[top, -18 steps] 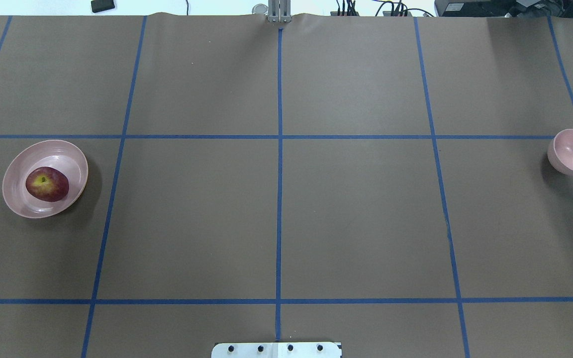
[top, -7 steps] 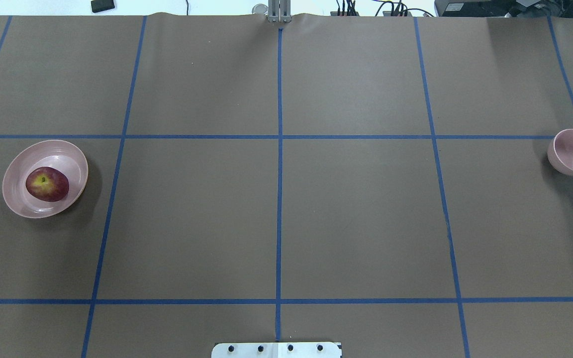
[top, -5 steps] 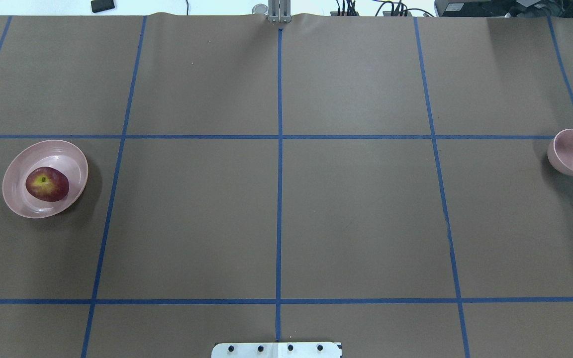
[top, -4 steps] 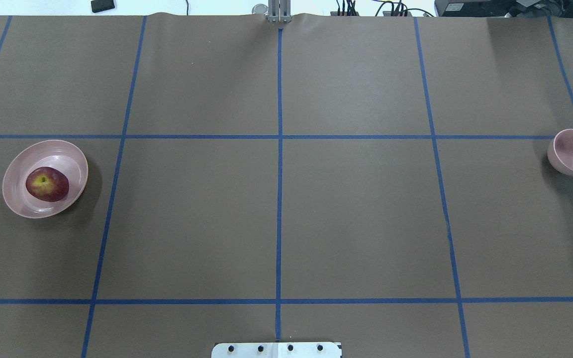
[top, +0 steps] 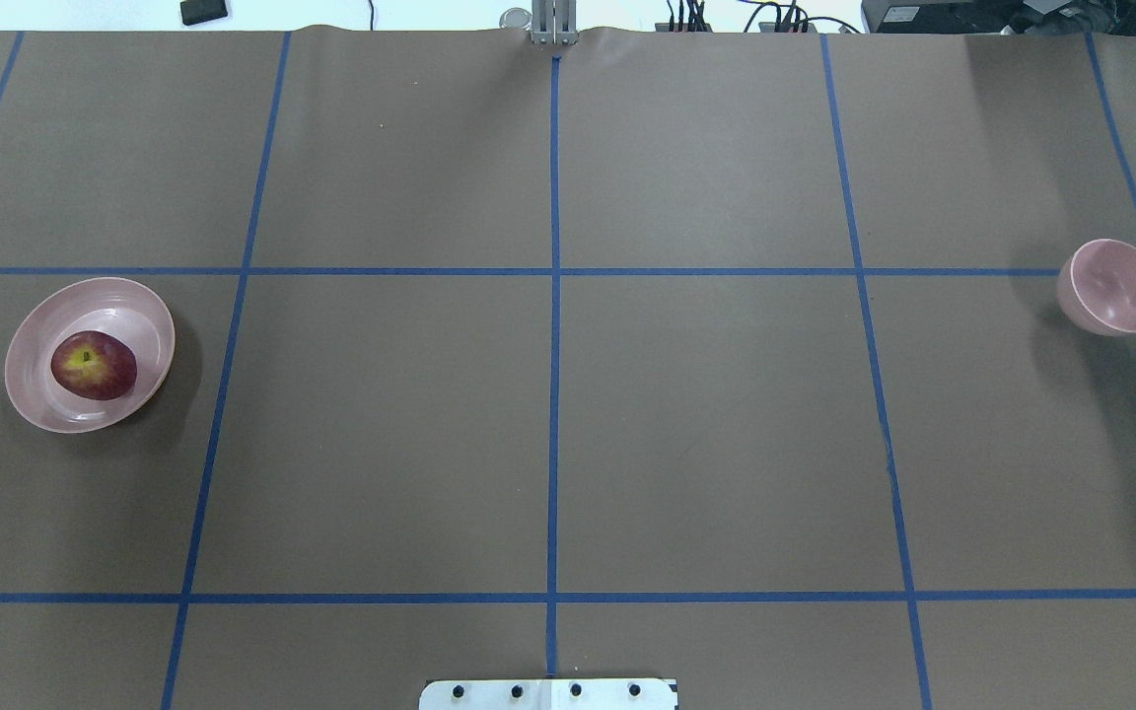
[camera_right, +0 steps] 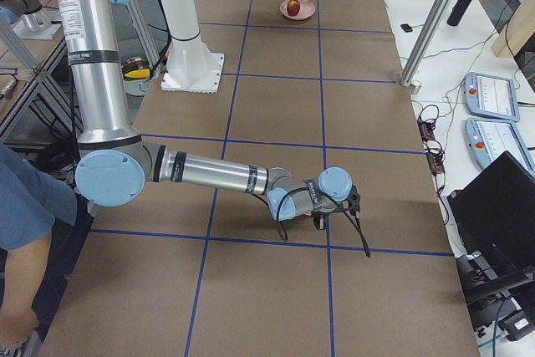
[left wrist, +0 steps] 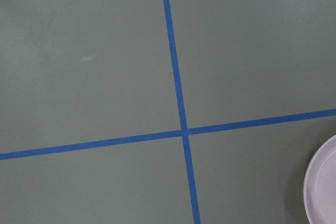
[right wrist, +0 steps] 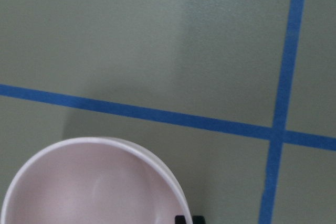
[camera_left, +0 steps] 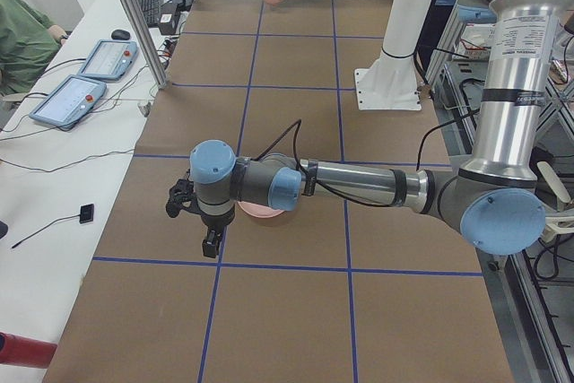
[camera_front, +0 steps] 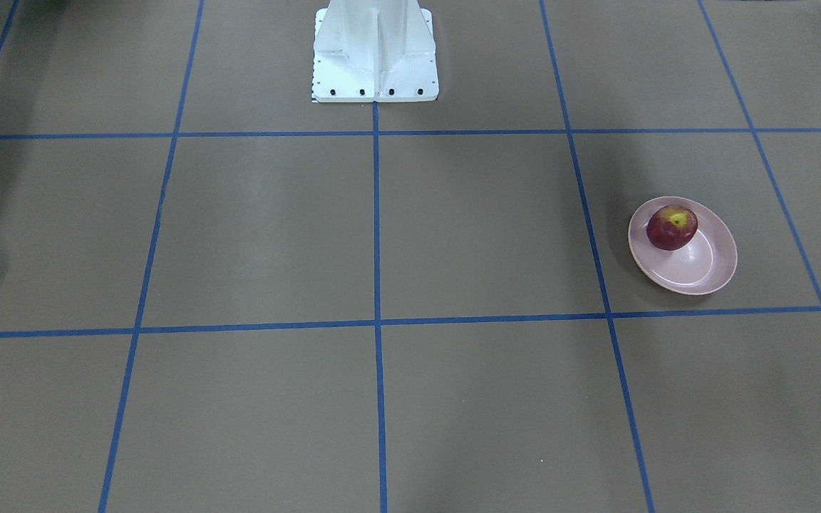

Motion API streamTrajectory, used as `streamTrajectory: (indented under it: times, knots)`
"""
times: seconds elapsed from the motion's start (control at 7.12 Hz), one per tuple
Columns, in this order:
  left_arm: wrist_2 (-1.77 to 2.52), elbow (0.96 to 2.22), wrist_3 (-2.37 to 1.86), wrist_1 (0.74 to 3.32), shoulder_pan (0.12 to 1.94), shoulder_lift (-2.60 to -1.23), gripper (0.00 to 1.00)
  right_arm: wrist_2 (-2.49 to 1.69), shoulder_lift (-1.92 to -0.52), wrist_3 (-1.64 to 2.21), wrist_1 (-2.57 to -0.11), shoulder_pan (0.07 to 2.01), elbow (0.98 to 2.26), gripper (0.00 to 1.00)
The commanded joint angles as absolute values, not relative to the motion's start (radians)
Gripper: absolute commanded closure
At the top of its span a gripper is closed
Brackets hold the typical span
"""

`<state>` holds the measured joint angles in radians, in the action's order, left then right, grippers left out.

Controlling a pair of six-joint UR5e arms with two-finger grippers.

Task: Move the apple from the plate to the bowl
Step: 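Drag the pink bowl toward center with right gripper while left gripper reaches the apple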

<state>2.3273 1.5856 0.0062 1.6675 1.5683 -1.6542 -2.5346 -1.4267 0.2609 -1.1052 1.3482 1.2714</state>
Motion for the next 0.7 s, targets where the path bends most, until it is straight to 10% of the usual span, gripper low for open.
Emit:
streamTrajectory:
  times: [0.0, 0.56]
  knots:
    - [2.332, 1.586, 0.005, 1.67, 1.568, -1.657, 0.02, -2.589, -1.338, 0.395, -1.111, 1.353, 1.312, 1.0]
    - [2.318, 1.707, -0.425, 1.667, 1.377, -1.684, 0.02, -2.531, -1.208, 0.812, -1.112, 1.186, 1.465, 1.0]
